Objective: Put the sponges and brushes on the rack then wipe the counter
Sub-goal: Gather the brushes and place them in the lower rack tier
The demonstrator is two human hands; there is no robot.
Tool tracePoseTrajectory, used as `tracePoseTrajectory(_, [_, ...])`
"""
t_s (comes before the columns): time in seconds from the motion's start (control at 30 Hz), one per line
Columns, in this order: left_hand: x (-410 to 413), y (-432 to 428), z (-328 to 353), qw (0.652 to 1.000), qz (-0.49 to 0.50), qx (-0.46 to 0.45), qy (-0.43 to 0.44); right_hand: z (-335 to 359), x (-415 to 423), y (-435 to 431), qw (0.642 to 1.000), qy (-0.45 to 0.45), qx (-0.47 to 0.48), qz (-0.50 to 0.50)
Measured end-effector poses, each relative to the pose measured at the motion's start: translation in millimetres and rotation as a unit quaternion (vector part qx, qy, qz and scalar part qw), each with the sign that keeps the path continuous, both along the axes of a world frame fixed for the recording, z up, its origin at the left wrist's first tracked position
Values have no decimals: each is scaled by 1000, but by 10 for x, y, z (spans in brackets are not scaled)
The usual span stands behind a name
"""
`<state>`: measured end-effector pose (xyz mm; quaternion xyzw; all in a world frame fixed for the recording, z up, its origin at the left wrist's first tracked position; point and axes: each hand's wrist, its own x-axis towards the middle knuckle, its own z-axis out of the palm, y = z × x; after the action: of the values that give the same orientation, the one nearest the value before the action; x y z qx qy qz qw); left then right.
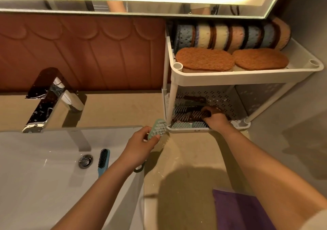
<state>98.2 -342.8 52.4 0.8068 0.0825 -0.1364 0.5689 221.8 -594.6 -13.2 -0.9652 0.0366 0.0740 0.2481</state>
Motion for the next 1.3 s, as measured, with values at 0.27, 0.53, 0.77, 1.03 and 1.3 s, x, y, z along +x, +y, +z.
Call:
tracePoseTrajectory(0.27, [12, -74, 8, 1000, -20, 5, 11, 36, -70, -42, 999, 30, 20, -1])
tracePoseTrajectory(0.53, [2, -145, 31, 999, -29, -30, 21, 296, -312, 159, 992, -27, 115, -49])
tracePoseTrajectory(0.77, [42, -302, 56, 989, 51, -134, 22, 650, -1100, 629, 927, 16, 374, -11])
tracePoseTrajectory(1.03, [59, -344, 59, 977, 79, -186, 72, 575, -1319, 879, 956, -33, 292, 11])
tracePoseTrajectory(1.3, [67, -339, 79, 961, 52, -243, 124, 593, -1214, 859, 974, -100, 203, 21])
